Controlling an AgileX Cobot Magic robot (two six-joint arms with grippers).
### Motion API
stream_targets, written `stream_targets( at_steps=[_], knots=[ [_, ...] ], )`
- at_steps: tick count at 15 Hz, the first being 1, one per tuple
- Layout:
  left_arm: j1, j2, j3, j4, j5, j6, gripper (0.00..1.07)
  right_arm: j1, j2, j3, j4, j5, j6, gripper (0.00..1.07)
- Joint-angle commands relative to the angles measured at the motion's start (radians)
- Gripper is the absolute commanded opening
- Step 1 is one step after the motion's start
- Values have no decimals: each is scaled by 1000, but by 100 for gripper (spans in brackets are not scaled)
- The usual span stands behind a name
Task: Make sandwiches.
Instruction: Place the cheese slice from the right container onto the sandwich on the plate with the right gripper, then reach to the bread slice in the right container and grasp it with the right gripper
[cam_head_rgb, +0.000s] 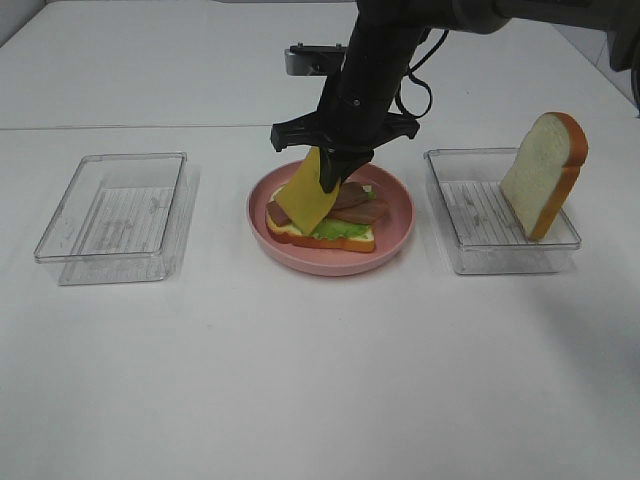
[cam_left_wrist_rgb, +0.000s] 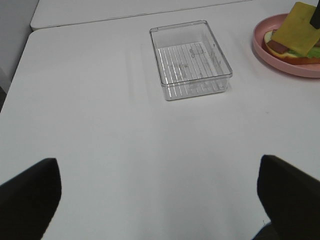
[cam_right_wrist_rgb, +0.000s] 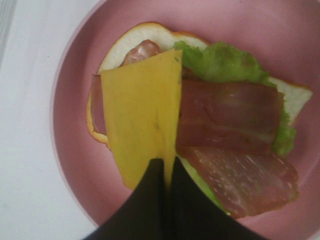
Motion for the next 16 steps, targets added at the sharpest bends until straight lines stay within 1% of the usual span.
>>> stream_targets(
  at_steps=[1,3,4,5,6,8,10,14,15,16],
  knots=[
    [0,-13,2,-1,-4,0,100,-2,5,-2,-1,13,8,0],
    [0,-13,2,-1,-4,0,100,-2,5,-2,-1,26,-3,17],
    [0,-13,2,-1,-4,0,100,-2,5,-2,-4,35,-18,37],
    [0,-13,2,-1,-4,0,100,-1,5,-2,-19,42,-18,64],
    [0,-13,2,-1,-4,0,100,-1,5,-2,-43,42,-25,99],
    [0,-13,2,-1,-4,0,100,-1,4,-2,-65,51,-38,98],
    [0,-13,2,-1,-4,0,100,-1,-15,-2,-117,66,-37,98],
    [0,-13,2,-1,-4,0,100,-4,-109,-15,-175,146,-37,98],
    [0,-13,2,-1,-4,0,100,-4,-153,-29,-230,183,-40,98],
    [0,-13,2,-1,-4,0,100,-15,-183,-39,-253,197,-40,98]
  ],
)
